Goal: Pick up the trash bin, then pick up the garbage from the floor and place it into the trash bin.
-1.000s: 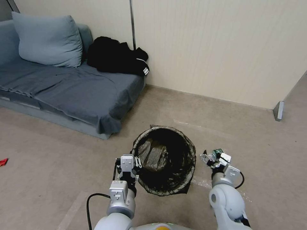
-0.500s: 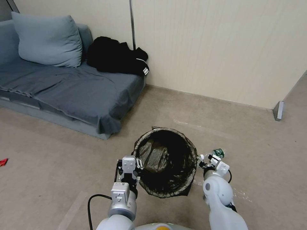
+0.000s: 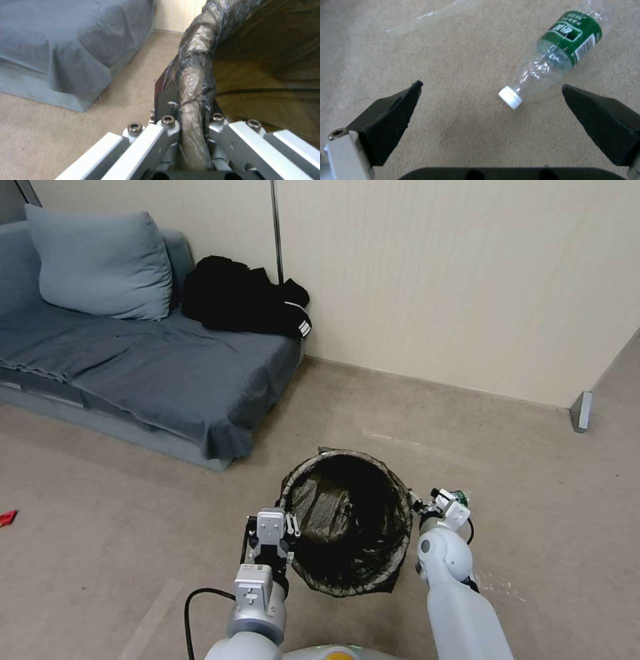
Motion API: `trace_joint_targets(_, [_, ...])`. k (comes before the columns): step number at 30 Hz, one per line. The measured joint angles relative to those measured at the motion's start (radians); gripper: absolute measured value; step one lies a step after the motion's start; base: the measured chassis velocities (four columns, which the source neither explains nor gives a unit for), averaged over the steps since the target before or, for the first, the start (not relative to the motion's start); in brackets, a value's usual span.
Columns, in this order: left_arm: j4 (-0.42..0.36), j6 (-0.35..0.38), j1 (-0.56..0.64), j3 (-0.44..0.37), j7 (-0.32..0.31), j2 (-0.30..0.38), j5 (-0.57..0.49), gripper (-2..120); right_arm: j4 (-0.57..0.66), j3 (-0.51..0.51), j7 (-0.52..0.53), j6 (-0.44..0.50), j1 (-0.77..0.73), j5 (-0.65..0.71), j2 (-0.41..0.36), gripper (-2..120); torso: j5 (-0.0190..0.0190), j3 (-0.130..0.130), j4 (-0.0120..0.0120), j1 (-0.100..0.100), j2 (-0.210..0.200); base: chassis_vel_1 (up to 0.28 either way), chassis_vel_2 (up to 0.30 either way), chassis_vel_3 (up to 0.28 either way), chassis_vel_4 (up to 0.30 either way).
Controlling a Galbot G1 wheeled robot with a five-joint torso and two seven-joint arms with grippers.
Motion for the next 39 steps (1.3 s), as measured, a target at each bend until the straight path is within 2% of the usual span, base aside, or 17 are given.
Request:
trace_joint_targets(21, [0.001, -0.004, 0.005, 0.006, 0.000, 0.002, 0.006, 0, -0.043, 0.051, -0.018, 0.028, 0.026, -0.027, -0.001, 100, 0.0000, 0.000, 0.0000, 0.000, 0.000, 0.000, 0.000, 0.000, 0.000])
trace_joint_targets(39, [0.008, -0.009, 0.014, 0.010, 0.000, 0.002, 0.016, 0, -0.145, 0.083, -0.045, 0.055, 0.097, -0.031, -0.079, 100, 0.0000, 0.000, 0.0000, 0.000, 0.000, 0.000, 0.000, 0.000, 0.000])
